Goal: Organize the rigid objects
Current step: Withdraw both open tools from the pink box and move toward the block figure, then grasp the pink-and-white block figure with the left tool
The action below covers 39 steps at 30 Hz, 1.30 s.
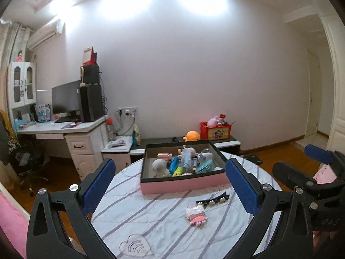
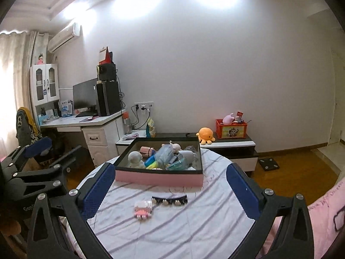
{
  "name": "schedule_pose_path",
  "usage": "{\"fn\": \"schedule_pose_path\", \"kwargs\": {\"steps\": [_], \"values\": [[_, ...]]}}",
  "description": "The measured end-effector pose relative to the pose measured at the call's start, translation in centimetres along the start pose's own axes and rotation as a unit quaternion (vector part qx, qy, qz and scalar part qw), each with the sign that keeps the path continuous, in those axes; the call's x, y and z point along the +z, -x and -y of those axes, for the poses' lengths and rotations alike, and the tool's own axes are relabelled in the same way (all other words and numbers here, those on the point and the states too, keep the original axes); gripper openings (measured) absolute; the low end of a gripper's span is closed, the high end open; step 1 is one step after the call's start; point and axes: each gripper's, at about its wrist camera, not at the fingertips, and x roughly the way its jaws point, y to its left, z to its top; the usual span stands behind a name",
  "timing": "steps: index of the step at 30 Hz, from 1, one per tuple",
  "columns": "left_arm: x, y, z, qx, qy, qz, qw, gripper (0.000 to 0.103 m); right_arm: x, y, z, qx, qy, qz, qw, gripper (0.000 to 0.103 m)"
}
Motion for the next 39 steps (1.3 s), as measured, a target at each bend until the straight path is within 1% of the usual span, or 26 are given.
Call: {"fn": "schedule_pose_path", "kwargs": {"steps": [1,3,10,14,19,23,28,32,36,39], "values": [[-0.1,0.5,0.1,0.004,-0.005,0.006,1.0000,0.103,0.0,0.4,-0.1,-0.002,0.003,0.002,1.000,0.103],[-0.1,0.9,0.4,0.004,-0.013,0.003,0.9999,0.103,0.0,0.8,-0.1,-0.005,0.003,0.006,1.000,0.103],[-0.1,1.6,0.3,0.000,-0.011,0.003,0.9999,0.103,-0.3,1.9,-0.1,-0.011,0.001,0.009,1.000,0.103],[-0.4,0.9,0.4,0.008,-0.014,-0.007,0.9999,0.103,-0.5,1.8,0.2,-0.011,0.001,0.005,1.000,0.103],[-1.1,-0.8,0.7,-0.006,-0.007,-0.030,0.9995,0.103,-1.2,0.5,1.0,-0.012,-0.005,-0.013,1.000,0.103],[-2.6,-3.5,1.5,-0.011,-0.010,-0.068,0.9976,0.103,-1.8,-0.8,2.3,-0.017,-0.014,-0.030,0.999,0.103],[-5.5,-7.9,3.2,-0.031,-0.009,-0.137,0.9900,0.103,-3.0,-3.3,4.4,-0.028,-0.029,-0.059,0.997,0.103],[-8.1,-11.5,4.2,-0.027,-0.007,-0.188,0.9819,0.103,-4.1,-6.0,6.4,-0.038,-0.037,-0.089,0.995,0.103],[-10.4,-14.5,4.9,-0.027,0.000,-0.237,0.9710,0.103,-5.0,-8.3,8.1,-0.045,-0.046,-0.114,0.991,0.103],[-11.6,-16.3,5.3,-0.022,-0.003,-0.262,0.9648,0.103,-5.4,-9.6,9.0,-0.048,-0.051,-0.127,0.989,0.103]]}}
